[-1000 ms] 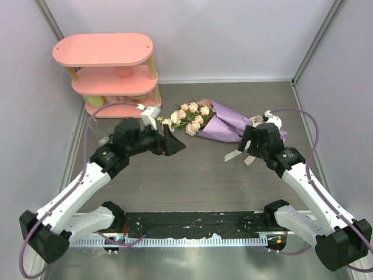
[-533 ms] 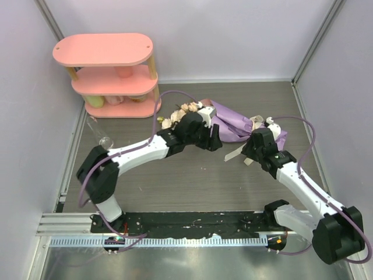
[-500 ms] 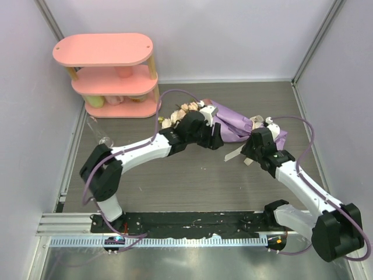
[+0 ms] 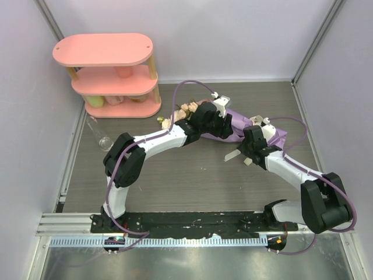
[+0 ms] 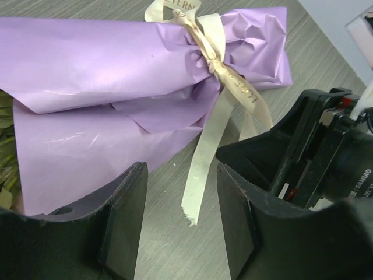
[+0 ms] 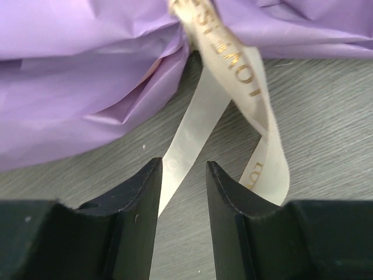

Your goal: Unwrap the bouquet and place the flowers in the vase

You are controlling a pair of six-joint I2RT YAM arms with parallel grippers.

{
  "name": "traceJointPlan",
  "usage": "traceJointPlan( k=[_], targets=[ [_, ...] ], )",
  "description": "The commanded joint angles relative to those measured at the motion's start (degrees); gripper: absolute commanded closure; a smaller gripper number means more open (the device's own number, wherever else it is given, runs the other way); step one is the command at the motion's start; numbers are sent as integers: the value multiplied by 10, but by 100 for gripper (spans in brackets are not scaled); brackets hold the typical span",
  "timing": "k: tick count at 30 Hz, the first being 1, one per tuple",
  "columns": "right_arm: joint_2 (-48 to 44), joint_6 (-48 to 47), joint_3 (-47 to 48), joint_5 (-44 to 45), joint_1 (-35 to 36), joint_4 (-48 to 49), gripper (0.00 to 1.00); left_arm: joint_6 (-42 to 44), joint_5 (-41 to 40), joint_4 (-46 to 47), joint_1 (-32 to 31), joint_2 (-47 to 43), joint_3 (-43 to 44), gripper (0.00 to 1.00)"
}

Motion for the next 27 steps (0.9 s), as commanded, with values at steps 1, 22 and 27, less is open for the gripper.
traceJointPlan(
  k=[1,22,27],
  targets=[
    [2,52,-9,76,-10,43,58,44,-2,37,11,9,16,44],
    [71,43,-23,44,-44,155,49,26,27,75,31,99,60,42],
    [96,23,-16,38,-45,186,57,34,23,75,33,85,40,42]
  ],
)
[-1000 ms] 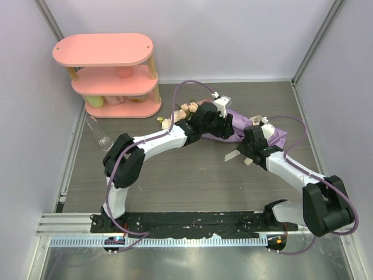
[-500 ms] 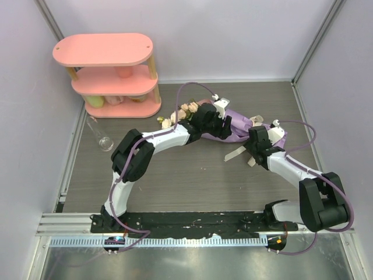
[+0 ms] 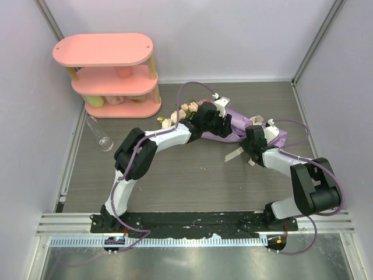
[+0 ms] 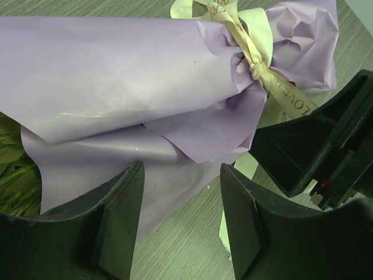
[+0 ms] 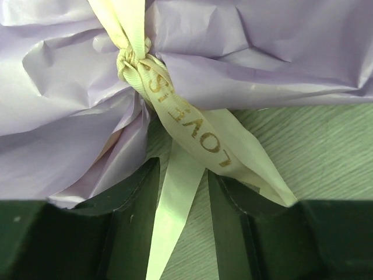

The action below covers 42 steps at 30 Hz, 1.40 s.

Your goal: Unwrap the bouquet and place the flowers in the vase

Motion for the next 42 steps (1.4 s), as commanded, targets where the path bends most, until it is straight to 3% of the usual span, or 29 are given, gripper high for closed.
traceJointPlan(
  k=[1,6,11,16,19,30,38,42],
  targets=[
    [13,-22,10,-3,-1,59,60,1,5,34,10,-6,0,42],
    [4,-36,9,-4,-1,61,99,4,6,34,10,4,3,42],
    [-65,-61,25,-26,3,11,99,-6,3,35,17,4,0,42],
    [-194,-102,72,-117,4,-34,99,-2,-29,33,23,15,-12,42],
    [-250,-113,124,-156,4,-56,99,-28,-8,33,35,20,-16,43],
    [-283,-127,352,-201,5,-147,99,-35,-4,33,40,20,-29,43],
    [-333,-138,374,-223,5,-119,99,-35,3,34,40,18,-34,43],
    [-363,-153,372,-289,5,-80,99,-35,3,33,40,18,-34,43]
  ],
)
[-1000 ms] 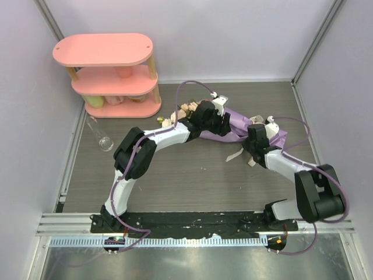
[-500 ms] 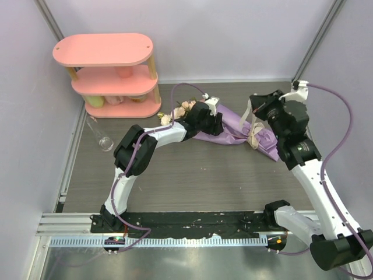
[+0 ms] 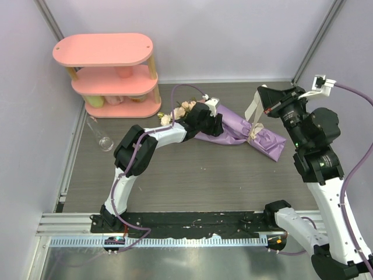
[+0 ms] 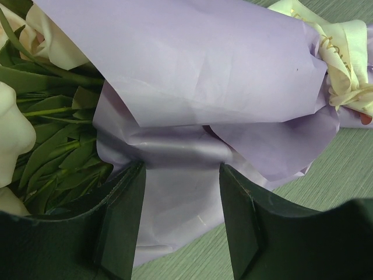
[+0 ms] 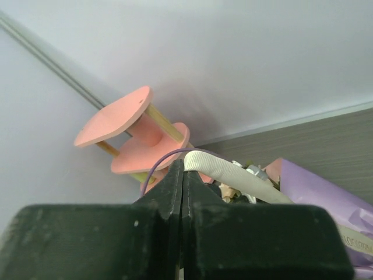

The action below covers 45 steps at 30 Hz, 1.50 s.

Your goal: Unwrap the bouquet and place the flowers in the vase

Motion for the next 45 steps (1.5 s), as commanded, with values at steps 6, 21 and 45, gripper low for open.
traceJointPlan(
  k=[6,21,45],
  targets=[
    [-57,-37,15,-56,3,79,99,-3,8,19,1,-2,-4,43],
    [-72,-22,12,-177,3,63,99,2,8,19,2,-2,-3,42],
    [-6,6,-208,104,41,-250,12,5,23,19,1,-11,-10,41]
  ],
)
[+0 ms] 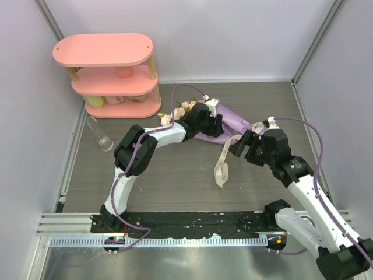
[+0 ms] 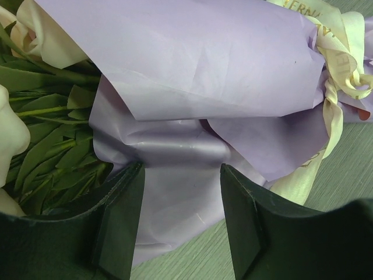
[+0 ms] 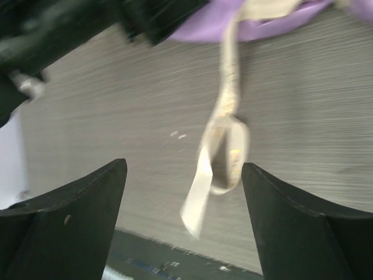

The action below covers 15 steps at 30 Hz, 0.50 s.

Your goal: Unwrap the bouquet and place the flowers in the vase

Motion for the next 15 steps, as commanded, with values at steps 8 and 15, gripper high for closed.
traceJointPlan(
  k=[8,15],
  targets=[
    [227,-52,129,289,-114,64,22,8,10,18,2,-16,-6,41],
    [337,-66,133,262,-136,163,28,9,18,18,2,-12,-1,40]
  ],
)
